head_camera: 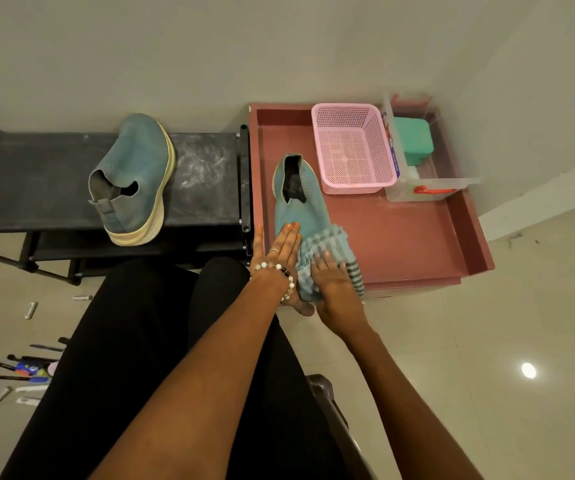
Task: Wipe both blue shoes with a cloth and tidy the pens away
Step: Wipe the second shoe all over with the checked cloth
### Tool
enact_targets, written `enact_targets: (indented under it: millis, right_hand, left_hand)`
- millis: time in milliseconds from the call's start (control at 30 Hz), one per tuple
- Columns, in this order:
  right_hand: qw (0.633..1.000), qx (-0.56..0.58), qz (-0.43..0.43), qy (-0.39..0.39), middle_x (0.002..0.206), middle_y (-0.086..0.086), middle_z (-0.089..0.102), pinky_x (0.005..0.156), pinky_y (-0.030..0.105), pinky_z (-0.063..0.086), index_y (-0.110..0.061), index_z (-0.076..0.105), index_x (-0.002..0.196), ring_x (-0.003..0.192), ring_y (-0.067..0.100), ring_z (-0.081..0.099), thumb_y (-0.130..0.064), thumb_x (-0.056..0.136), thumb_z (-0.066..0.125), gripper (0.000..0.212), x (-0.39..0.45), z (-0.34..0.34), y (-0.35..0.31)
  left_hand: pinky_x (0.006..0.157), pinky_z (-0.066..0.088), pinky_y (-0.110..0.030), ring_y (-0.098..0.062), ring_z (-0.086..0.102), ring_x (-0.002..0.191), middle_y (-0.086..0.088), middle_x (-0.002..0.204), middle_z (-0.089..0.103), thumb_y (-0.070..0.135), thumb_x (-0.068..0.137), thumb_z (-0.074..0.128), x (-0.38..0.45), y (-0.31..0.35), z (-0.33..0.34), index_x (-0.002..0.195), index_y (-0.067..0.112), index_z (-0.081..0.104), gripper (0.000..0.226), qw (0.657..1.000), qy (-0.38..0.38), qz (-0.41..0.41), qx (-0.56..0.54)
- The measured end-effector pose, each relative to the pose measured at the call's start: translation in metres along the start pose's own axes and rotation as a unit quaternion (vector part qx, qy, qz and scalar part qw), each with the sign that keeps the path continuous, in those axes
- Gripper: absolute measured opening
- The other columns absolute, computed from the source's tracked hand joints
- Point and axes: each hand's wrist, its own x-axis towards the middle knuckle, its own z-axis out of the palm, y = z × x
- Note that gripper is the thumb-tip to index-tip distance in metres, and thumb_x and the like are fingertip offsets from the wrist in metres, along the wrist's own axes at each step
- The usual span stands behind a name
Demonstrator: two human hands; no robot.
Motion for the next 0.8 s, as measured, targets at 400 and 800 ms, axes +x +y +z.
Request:
enact_targets:
  millis: [400, 800]
  right_hand:
    - [0.971, -0.226, 0.015, -0.079, 0.159, 0.007, 0.01, 0.114, 0.054, -0.001, -0.008, 0.017, 0.15, 0.146, 0.022, -0.002, -0.018, 0.092, 0.04, 0.063, 0.069, -0.032, 0.009]
    - [0.993, -0.12, -0.005, -0.016, 0.147, 0.011, 0.04, 0.113, 0.053, 0.001, -0.003, 0.043, 0.139, 0.142, 0.026, 0.025, -0.005, 0.071, 0.041, 0.067, -0.009, -0.007, -0.002]
  left_hand:
    - [0.106, -0.018, -0.065, -0.023, -0.038, 0.138, -0.013, 0.151, -0.038, 0.094, 0.052, 0.05, 0.003, -0.003, 0.002, 0.131, 0.009, -0.037, 0.145, 1.0, -0.005, 0.015, -0.012]
    - [0.106, -0.016, -0.068, -0.024, -0.039, 0.137, -0.012, 0.149, -0.041, 0.094, 0.053, 0.049, 0.001, -0.001, 0.0, 0.145, 0.006, -0.028, 0.149, 1.0, -0.006, 0.001, 0.013]
